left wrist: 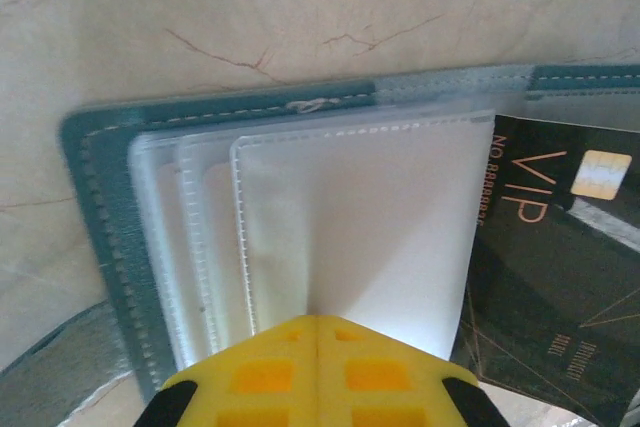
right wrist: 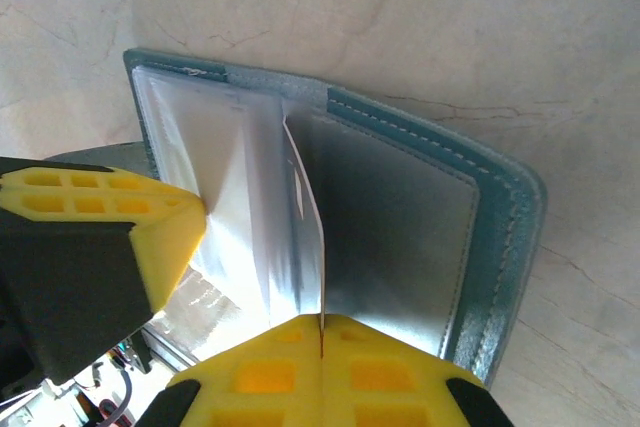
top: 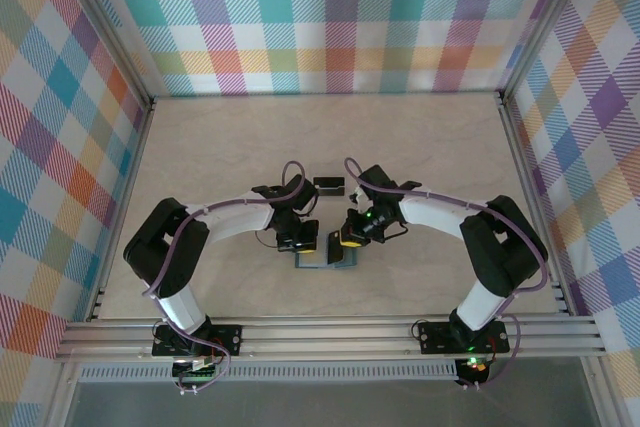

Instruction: Take the credit cards out of the card holder

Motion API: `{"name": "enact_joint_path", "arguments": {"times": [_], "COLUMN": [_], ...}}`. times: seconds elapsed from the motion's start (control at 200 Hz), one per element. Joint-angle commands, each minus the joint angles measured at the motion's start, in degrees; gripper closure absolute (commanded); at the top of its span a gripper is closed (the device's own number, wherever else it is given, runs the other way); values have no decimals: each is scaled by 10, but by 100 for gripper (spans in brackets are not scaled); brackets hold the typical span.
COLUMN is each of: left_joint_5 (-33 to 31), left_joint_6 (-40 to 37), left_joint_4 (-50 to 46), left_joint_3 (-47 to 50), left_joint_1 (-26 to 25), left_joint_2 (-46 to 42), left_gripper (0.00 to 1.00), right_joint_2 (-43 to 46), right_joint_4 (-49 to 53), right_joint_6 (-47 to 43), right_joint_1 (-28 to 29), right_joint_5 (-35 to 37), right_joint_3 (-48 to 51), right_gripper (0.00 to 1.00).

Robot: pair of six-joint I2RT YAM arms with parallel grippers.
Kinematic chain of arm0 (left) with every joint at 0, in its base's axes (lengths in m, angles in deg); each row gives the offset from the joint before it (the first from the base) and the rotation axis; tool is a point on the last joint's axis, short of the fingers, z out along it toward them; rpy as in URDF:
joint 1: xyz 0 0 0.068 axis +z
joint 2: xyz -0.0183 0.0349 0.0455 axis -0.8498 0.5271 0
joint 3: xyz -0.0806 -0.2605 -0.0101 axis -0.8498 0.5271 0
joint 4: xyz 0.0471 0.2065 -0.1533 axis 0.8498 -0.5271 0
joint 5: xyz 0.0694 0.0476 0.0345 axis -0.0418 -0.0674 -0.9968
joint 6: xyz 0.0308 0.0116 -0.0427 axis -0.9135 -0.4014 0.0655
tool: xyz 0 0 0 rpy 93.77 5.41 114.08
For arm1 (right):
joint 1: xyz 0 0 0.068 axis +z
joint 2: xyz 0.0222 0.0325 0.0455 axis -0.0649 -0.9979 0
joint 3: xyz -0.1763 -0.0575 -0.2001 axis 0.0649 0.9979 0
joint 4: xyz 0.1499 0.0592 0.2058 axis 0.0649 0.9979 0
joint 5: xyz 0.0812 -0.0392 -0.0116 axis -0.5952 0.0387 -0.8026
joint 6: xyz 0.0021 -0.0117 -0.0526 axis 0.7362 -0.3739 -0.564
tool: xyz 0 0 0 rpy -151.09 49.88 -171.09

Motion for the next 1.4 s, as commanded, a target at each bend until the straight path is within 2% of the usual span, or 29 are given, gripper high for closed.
{"name": "enact_joint_path", "arguments": {"times": [0.0,0.24,0.425,0.55,0.625,0.705,0.885,1.05,1.395], "left_joint_5": [-12,-16,-12,-13,-15,-14,-16,-20,-33], "left_joint_6": [1,0,-2,-3,-6,-6,-10,-5,-5], "left_joint_4": [-29,-35,-40,-41,-44,-45,-47,-39,-39], "left_joint_3": [-21,-24,-18,-4,3,11,35,62,99], "left_joint_1": [1,23,41,54,62,75,95,104,118], "left_joint_2": [-26,-59,-71,-84,-92,-102,-121,-149,-183], "left_gripper": [95,95,95,95,95,95,95,90,86], "right_joint_2": [30,82,106,108,112,108,56,-1,-143], "right_joint_4": [47,57,81,100,103,116,162,201,303], "right_joint_6": [-23,-62,-156,-274,-391,-519,-701,-824,-939], "right_joint_1": [-1,-1,0,-1,0,0,-1,-1,-2], "right_joint_5": [30,58,89,109,89,105,197,222,242], "right_joint_3": [-18,-27,-71,-103,-113,-133,-205,-276,-462], "right_gripper": [100,100,100,100,100,100,100,100,100]}}
